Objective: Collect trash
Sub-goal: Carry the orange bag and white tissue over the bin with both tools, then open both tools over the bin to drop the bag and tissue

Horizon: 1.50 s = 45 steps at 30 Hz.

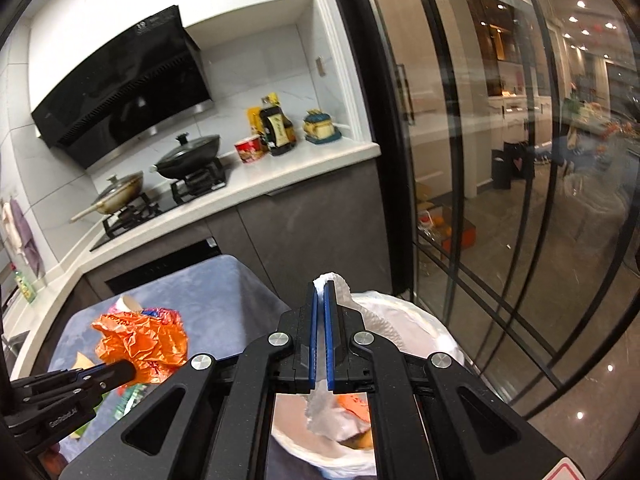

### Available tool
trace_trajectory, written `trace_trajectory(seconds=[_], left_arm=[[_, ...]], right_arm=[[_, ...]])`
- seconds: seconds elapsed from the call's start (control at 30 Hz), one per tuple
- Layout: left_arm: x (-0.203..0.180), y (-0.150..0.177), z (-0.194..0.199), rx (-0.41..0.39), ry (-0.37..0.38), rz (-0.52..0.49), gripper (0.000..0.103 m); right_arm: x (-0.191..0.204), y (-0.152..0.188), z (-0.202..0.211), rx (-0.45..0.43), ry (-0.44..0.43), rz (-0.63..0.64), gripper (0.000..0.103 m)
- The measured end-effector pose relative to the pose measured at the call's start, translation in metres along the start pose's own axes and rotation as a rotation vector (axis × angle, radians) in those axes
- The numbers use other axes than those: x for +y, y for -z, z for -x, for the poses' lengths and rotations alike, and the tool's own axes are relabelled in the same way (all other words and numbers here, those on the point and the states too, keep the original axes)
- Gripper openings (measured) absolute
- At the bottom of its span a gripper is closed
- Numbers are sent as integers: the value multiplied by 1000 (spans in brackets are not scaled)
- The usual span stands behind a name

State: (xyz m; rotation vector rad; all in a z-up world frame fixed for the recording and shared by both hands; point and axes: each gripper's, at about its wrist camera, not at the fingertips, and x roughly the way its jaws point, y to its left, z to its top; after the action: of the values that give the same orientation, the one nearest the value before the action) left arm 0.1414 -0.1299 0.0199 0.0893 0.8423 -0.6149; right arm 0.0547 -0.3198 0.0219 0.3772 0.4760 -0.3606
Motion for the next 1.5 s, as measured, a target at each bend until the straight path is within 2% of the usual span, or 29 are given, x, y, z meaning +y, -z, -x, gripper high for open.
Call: trace_trajectory(seconds=[0.37,0.8,0.87,0.93,1.03,1.13,1.37,1.5], left_arm=[[-47,-2,-34,51,18,-69,9],[-66,0,-59,91,15,-104,12],[-67,0,-60,91,14,-105,14],[-68,0,-60,89,12,-104,24],[-68,0,-59,80,5,-101,33],[-65,-1,-57,78,4,-91,34],[-55,-1,-52,70,-9,-73,36],[-45,-2,-45,51,-20,-55,44]], right_arm=[[-29,4,-20,44,22,-29,3],[-35,7,-37,71,20,-38,4],[-35,6,-37,67,19,-37,8],[-35,6,-38,65,20,-41,9],[-37,6,-37,61,20,-51,14],[-38,7,-34,52,22,-56,24],[-34,8,-30,45,19,-53,35],[-29,9,-29,45,15,-48,38]])
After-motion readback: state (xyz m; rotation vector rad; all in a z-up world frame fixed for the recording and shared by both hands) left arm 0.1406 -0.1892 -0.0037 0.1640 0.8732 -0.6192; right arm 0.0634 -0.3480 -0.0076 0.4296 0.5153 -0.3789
